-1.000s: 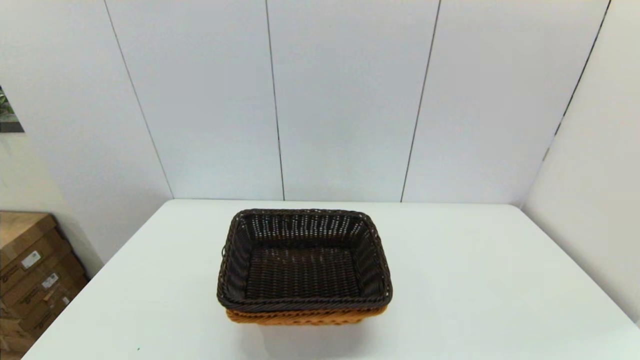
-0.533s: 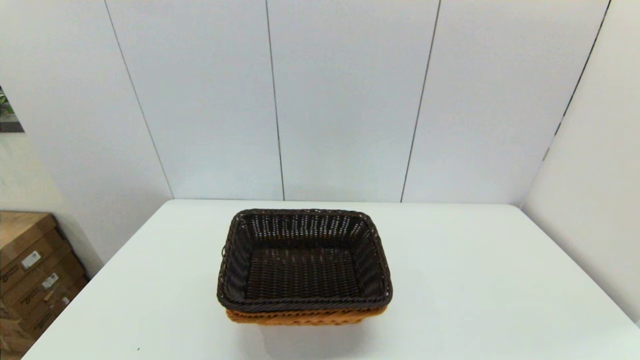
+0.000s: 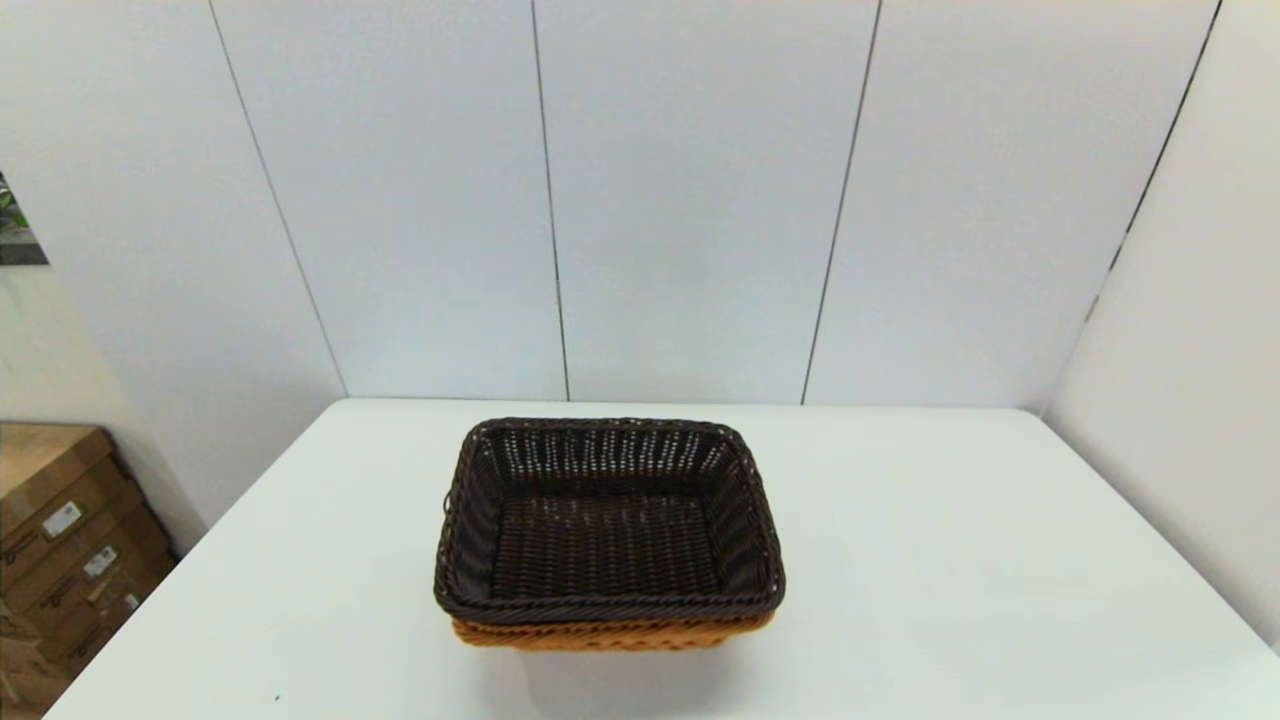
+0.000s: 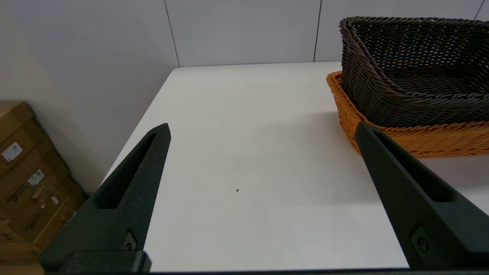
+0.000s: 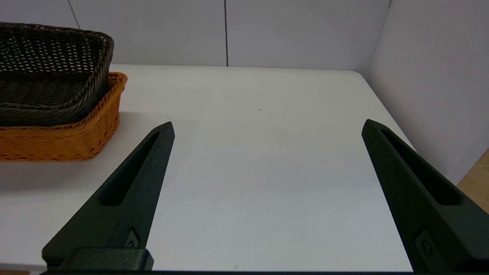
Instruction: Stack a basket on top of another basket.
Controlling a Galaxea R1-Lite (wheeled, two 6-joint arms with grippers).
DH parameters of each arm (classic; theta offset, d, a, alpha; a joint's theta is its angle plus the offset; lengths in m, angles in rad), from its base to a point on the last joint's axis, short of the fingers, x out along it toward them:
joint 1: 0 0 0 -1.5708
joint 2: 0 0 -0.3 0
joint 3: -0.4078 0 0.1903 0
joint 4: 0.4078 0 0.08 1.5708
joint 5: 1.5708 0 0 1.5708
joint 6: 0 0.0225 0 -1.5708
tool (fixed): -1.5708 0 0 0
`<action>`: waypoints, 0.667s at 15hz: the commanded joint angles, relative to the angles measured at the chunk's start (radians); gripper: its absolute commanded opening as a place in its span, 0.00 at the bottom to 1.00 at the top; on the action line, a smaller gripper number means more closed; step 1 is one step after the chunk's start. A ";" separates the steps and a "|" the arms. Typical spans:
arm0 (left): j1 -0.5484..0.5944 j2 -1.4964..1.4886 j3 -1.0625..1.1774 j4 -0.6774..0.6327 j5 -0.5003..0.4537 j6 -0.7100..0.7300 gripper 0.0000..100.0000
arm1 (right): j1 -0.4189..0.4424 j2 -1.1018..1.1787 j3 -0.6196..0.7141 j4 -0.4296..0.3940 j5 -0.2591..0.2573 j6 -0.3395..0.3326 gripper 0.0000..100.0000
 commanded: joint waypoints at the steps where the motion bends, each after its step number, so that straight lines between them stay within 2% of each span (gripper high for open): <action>1: 0.000 -0.001 0.002 0.000 0.001 0.000 1.00 | 0.000 0.000 0.000 0.000 0.000 0.000 1.00; 10: 0.000 -0.001 0.002 0.000 0.001 0.000 1.00 | 0.000 0.000 0.000 0.000 0.001 0.000 1.00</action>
